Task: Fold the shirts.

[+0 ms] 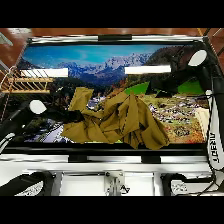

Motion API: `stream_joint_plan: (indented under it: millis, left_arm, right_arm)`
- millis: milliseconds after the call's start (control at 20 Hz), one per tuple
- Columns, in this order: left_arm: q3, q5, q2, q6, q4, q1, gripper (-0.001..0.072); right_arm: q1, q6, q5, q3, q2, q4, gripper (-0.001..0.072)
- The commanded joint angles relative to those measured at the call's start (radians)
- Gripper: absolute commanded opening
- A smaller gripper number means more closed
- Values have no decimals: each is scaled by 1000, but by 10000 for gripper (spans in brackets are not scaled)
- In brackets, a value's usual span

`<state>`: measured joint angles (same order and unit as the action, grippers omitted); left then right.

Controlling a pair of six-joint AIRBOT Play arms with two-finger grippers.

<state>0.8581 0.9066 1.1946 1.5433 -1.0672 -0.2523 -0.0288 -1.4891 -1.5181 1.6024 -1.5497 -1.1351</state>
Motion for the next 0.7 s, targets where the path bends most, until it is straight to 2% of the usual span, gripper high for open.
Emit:
stream_joint_plan:
  millis: [0,150,300,350,500,650]
  left_arm:
    - [5,-196,97,37,74,-22,541]
    - [5,-206,154,38,70,-13,526]
    - [6,-194,162,8,70,4,91]
    - [13,-187,158,-24,70,6,48]
    - [61,-98,129,-93,44,11,47]
    - [97,-39,60,-100,-35,11,47]
  right_arm:
    - [-48,-10,13,-8,-2,-72,675]
    - [-84,-11,27,-8,-20,-72,675]
    - [-145,-9,40,-8,-62,-72,691]
    - [-175,-2,62,-8,-81,-72,691]
    - [-233,-1,167,-8,-109,-42,691]
    - [-256,-30,237,-8,-117,12,689]
